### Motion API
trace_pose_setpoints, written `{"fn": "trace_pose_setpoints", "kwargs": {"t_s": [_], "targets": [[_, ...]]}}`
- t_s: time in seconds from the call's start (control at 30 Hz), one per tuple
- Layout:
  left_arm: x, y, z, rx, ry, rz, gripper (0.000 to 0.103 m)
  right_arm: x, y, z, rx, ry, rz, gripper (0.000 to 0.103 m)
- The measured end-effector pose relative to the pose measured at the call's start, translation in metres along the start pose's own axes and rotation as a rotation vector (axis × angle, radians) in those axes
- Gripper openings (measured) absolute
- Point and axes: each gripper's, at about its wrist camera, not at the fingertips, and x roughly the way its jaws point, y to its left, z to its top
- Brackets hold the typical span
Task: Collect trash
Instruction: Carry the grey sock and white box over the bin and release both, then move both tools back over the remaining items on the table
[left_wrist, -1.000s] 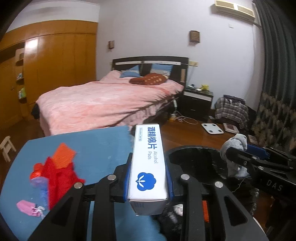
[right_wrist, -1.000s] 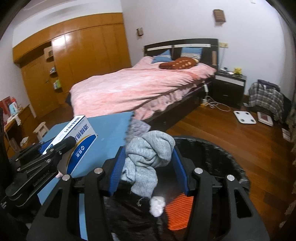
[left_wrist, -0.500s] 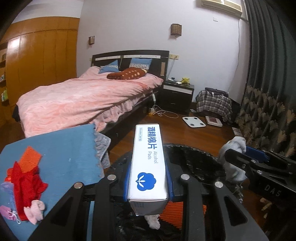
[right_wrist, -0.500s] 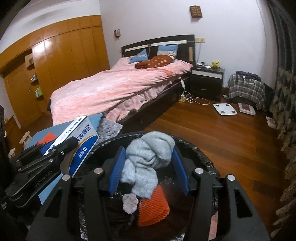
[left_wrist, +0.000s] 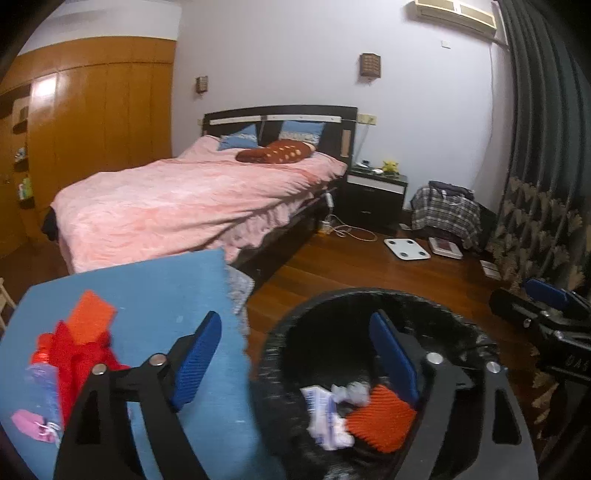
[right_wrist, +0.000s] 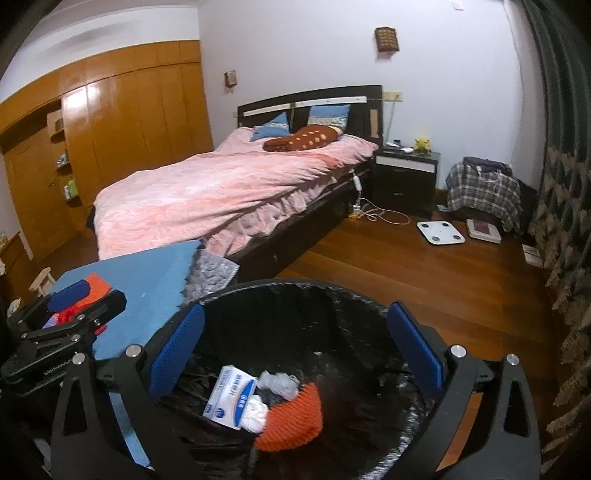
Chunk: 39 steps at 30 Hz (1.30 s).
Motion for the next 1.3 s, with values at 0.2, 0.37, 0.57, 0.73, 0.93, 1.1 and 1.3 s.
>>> {"fn": "trace_pose_setpoints", "kwargs": {"t_s": [0.2,0.37,0.57,0.73,0.93,1.1,1.3], "targets": [[-0.022,0.043,-0.008,-0.018,-0.014,0.093,0.087,0.007,0.035,0.005,-0.028,0.008,0.077,0.097],[-0.043,0.090,-0.020,-0.063,-0.013,0.196,0.088,0.015,0.078,0.006,-0.064,0.025,0.156,0.097],[-0.062,0.139,-0.039,-0.097,-0.004,0.302,0.088,0.027,0.138,0.001,-0.124,0.051,0.256,0.097],[-0.070,0.180,-0.057,-0.127,0.024,0.391,0.088,0.039,0.180,-0.008,-0.161,0.079,0.312,0.097],[-0.076,0.218,-0.086,-0.162,0.079,0.476,0.088,0.056,0.220,-0.025,-0.198,0.124,0.345,0.097],[-0.074,0.246,-0.106,-0.190,0.125,0.522,0.088,0.067,0.241,-0.036,-0.213,0.147,0.357,0.097],[-0.068,0.272,-0.128,-0.249,0.178,0.542,0.088,0.080,0.258,-0.046,-0.226,0.169,0.356,0.097]]}}
